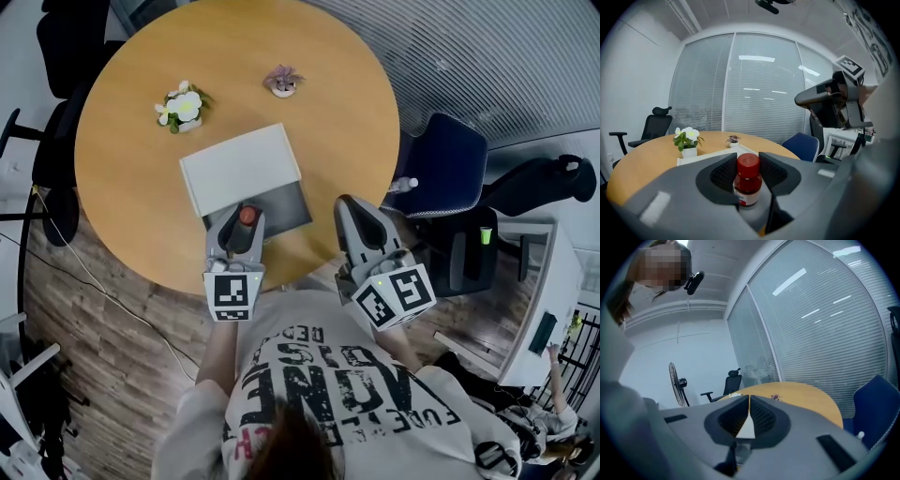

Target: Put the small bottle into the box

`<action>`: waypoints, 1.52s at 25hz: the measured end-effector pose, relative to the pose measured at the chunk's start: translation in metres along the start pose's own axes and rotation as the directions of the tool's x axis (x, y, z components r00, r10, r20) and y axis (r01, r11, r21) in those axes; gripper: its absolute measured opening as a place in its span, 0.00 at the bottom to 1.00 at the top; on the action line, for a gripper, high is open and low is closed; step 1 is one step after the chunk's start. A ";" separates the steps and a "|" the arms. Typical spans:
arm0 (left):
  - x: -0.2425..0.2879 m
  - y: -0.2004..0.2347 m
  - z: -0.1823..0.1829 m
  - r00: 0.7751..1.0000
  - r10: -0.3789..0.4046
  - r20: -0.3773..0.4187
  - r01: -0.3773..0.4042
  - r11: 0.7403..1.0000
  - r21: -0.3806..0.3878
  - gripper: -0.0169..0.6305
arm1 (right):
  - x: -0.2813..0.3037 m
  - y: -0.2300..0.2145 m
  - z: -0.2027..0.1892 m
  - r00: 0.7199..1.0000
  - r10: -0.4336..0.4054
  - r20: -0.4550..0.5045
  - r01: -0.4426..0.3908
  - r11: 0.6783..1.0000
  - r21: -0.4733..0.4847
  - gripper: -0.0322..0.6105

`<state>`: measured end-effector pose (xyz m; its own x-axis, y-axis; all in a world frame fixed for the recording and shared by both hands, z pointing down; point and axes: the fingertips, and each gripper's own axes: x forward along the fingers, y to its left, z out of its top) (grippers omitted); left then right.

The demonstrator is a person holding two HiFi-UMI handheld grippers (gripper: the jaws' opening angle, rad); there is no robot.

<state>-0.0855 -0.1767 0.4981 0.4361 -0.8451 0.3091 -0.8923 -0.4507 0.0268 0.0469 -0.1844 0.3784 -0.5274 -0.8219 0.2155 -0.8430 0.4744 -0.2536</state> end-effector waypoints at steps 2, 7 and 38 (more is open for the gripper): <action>0.002 0.000 -0.005 1.000 -0.002 -0.009 0.002 1.000 -0.001 0.26 | 0.000 -0.001 0.000 1.000 -0.005 -0.001 0.005 1.000 0.000 0.07; 0.008 -0.001 -0.018 0.999 -0.006 -0.035 0.006 1.000 -0.001 0.26 | 0.001 -0.005 0.001 1.000 -0.012 -0.001 0.012 1.000 -0.002 0.07; 0.022 -0.008 -0.061 0.985 -0.027 -0.170 0.034 0.999 0.040 0.26 | 0.007 -0.005 -0.001 1.000 -0.002 -0.014 0.002 1.000 0.005 0.07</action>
<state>-0.0757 -0.1741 0.5627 0.4337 -0.7716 0.4654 -0.8716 -0.4903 -0.0007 0.0475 -0.1926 0.3825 -0.5273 -0.8181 0.2295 -0.8434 0.4713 -0.2580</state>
